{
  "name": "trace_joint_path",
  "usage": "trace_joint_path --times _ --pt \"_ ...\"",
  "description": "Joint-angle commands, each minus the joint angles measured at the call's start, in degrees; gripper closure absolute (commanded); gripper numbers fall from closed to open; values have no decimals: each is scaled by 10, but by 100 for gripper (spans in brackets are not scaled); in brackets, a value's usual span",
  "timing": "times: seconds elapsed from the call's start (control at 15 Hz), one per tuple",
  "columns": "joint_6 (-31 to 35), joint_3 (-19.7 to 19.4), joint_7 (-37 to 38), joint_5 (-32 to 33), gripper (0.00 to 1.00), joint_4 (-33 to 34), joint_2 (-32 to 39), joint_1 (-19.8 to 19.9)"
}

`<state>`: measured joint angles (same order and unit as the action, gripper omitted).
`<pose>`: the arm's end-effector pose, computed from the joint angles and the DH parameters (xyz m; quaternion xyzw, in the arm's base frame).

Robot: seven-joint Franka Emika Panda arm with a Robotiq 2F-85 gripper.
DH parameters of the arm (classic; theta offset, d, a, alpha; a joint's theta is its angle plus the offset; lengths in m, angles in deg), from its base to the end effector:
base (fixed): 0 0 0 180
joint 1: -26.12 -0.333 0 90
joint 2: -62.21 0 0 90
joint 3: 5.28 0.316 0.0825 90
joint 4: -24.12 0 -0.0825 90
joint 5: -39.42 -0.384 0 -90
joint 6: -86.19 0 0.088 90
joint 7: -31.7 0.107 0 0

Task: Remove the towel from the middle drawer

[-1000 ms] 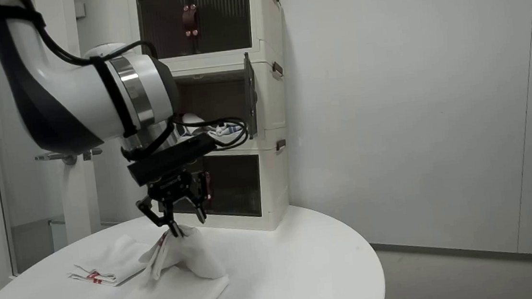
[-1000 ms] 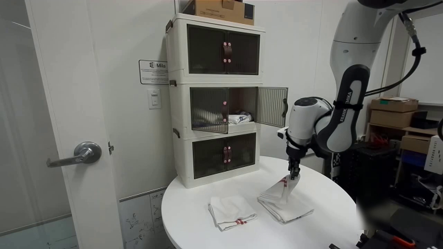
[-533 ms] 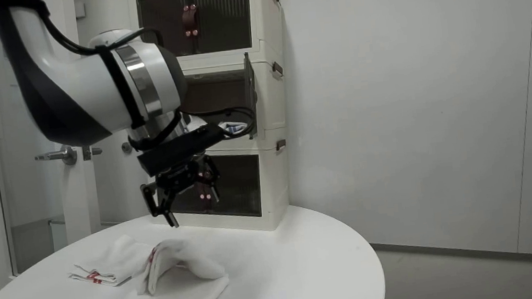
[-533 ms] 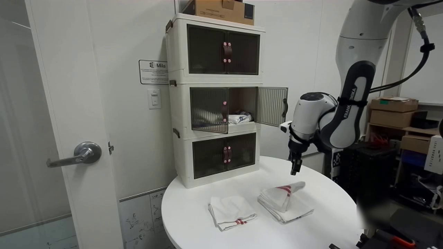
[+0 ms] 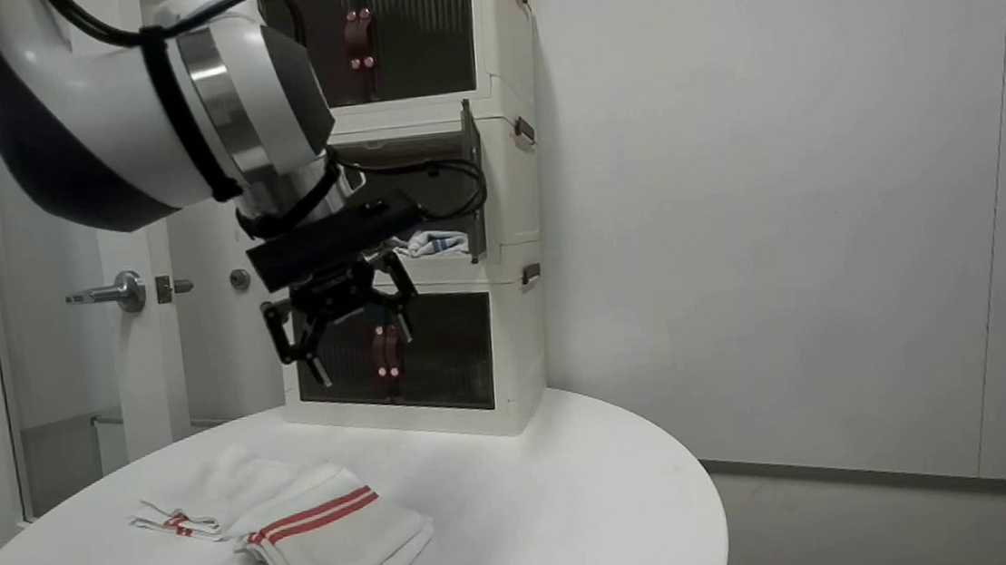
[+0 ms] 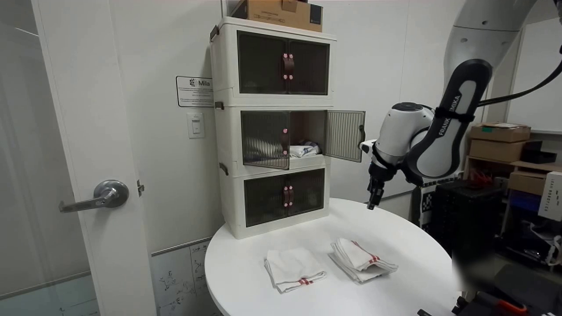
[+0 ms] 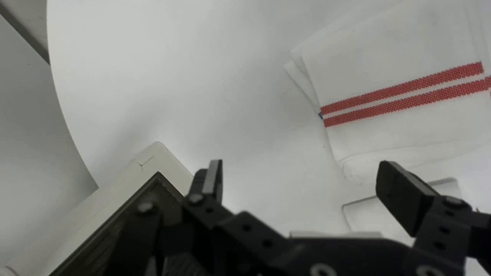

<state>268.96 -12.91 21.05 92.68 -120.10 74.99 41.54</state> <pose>0.4589 -0.1159 0.2277 0.9123 0.3490 0.1589 0.1439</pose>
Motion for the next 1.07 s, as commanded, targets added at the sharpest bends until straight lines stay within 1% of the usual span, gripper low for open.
trace_joint_path --times 0.0,0.13,0.2,0.27,0.4,0.53,0.67,0.8,1.0 --pt "29 133 -49 -120 0 -47 -28 100" --pt "28 229 -55 -166 0 -47 -29 166" --pt "15 275 -60 -183 0 -44 -35 196" --pt "-1 323 -64 -195 0 -39 -37 231" --pt "-9 412 -90 -217 0 -31 -30 301" --pt "-30 480 -111 -231 0 -26 -41 357" --pt "-63 543 -132 -262 0 -11 -44 412" --pt "-83 611 -157 -323 0 13 -29 470" --pt "-120 722 -173 -440 0 58 -5 565"
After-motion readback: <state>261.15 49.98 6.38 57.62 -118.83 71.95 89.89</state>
